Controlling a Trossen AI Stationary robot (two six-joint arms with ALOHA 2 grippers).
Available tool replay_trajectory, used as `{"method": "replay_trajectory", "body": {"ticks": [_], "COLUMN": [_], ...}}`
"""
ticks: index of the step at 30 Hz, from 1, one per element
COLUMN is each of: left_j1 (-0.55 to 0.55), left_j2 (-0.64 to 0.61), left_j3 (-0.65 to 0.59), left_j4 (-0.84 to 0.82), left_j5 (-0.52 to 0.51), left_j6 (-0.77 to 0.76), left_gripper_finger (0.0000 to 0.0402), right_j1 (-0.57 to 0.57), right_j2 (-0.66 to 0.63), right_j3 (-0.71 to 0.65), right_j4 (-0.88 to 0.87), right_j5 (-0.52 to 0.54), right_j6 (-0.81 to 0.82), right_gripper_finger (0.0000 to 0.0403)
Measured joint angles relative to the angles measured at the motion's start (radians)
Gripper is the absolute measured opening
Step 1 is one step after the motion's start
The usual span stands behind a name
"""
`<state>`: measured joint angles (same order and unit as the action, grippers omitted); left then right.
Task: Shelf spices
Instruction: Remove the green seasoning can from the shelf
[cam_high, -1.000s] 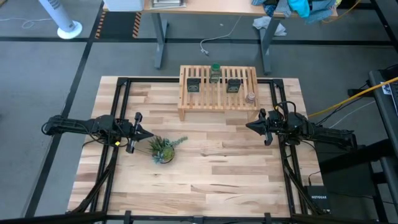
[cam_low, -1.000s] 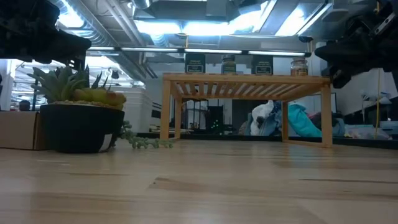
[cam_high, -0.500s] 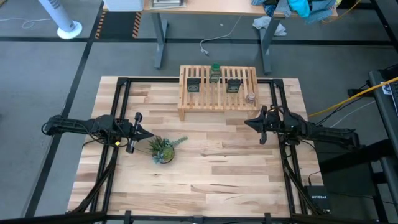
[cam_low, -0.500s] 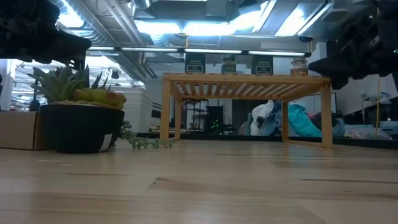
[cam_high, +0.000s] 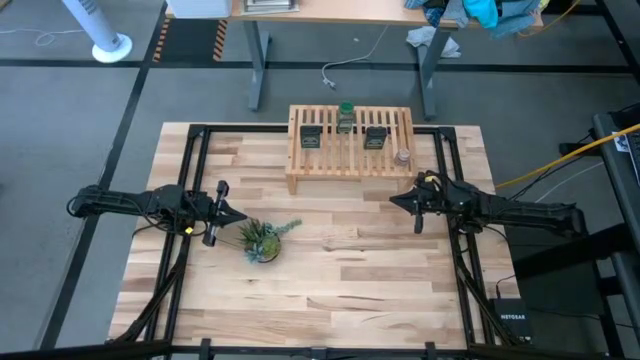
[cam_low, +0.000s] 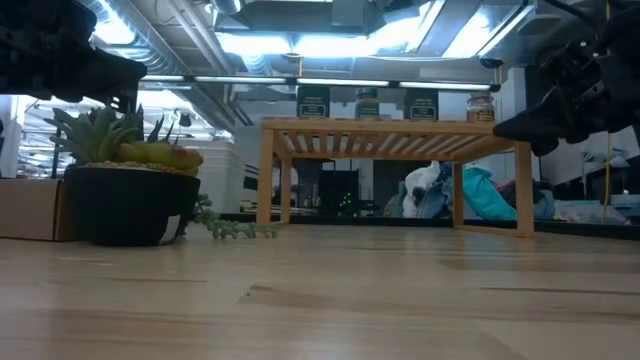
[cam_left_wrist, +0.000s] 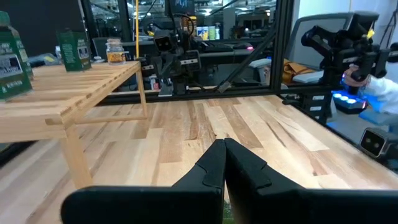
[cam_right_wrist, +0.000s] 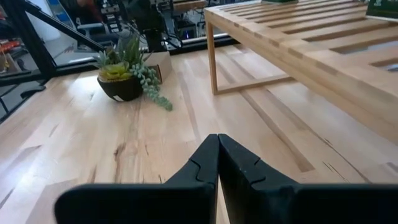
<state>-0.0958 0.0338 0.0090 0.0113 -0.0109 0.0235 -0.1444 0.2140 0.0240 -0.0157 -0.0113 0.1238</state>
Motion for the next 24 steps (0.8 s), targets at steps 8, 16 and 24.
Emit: {"method": "replay_trajectory", "body": {"ticks": [8, 16, 24], "left_j1": [0.0, 0.0, 0.001], "left_j2": [0.0, 0.004, 0.11], "left_j3": [0.0, 0.0, 0.0], "left_j4": [0.131, 0.251, 0.241], "left_j5": [-0.005, -0.192, -0.334], "left_j6": [0.075, 0.26, 0.006], "left_gripper_finger": [0.0, 0.0, 0.0], "right_j1": [0.0, 0.0, 0.0], "right_j2": [0.003, 0.003, 0.003], "right_j3": [-0.002, -0.002, -0.002], "right_j4": [0.011, 0.013, 0.014], "right_j5": [0.0, 0.0, 0.001], "right_j6": [0.001, 0.001, 0.001], "right_gripper_finger": [0.0014, 0.0014, 0.0014]}}
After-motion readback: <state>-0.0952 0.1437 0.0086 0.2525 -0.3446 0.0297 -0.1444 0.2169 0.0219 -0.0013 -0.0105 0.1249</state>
